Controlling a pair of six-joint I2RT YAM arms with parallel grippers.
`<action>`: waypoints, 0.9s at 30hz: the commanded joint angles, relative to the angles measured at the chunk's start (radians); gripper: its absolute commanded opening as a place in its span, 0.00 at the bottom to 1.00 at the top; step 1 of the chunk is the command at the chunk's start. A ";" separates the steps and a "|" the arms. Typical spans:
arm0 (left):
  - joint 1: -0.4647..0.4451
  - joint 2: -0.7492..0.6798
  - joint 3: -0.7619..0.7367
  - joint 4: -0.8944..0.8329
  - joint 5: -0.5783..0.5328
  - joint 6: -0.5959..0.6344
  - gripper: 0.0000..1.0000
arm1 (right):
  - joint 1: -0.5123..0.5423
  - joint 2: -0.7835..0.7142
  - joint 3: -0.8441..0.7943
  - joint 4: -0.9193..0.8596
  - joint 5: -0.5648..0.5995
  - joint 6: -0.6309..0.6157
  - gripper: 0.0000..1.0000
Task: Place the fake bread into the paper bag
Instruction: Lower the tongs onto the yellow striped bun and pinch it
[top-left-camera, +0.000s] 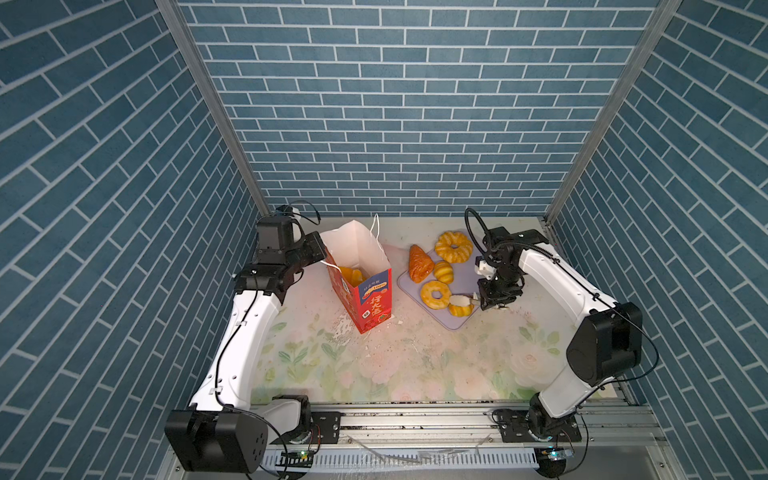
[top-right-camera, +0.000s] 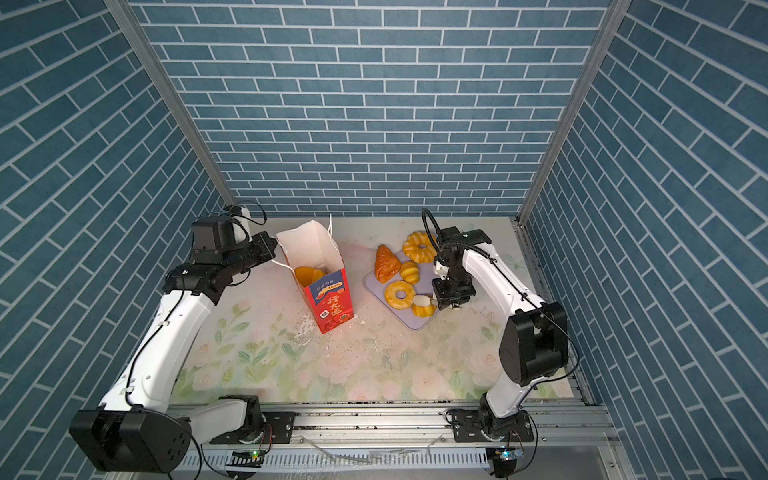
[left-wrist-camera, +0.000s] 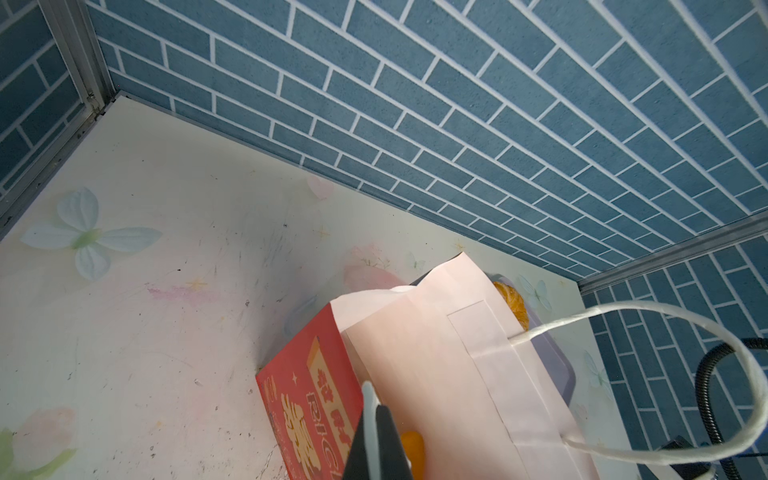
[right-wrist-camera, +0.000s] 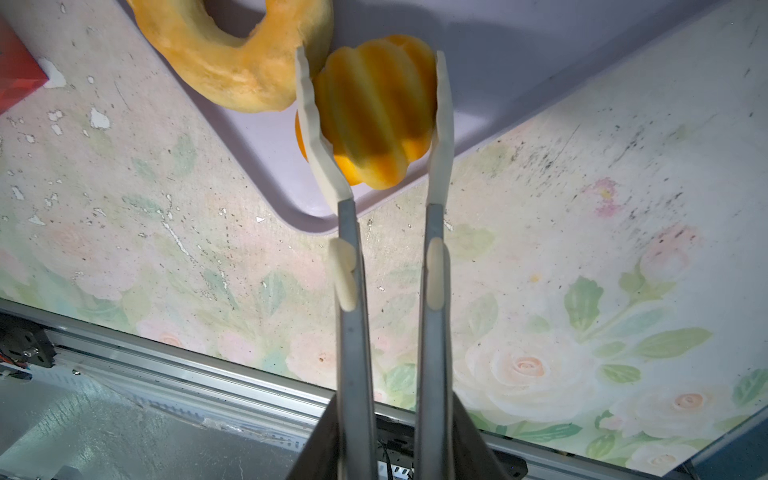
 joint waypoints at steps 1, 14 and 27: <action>-0.004 -0.014 0.008 0.009 -0.007 0.007 0.00 | -0.002 -0.037 0.032 -0.014 0.038 -0.006 0.27; -0.003 -0.022 -0.003 0.012 -0.001 0.005 0.00 | -0.027 -0.097 0.128 0.030 0.174 0.052 0.20; -0.003 -0.029 -0.010 0.016 0.000 0.001 0.00 | -0.018 -0.218 0.215 0.106 0.184 0.051 0.20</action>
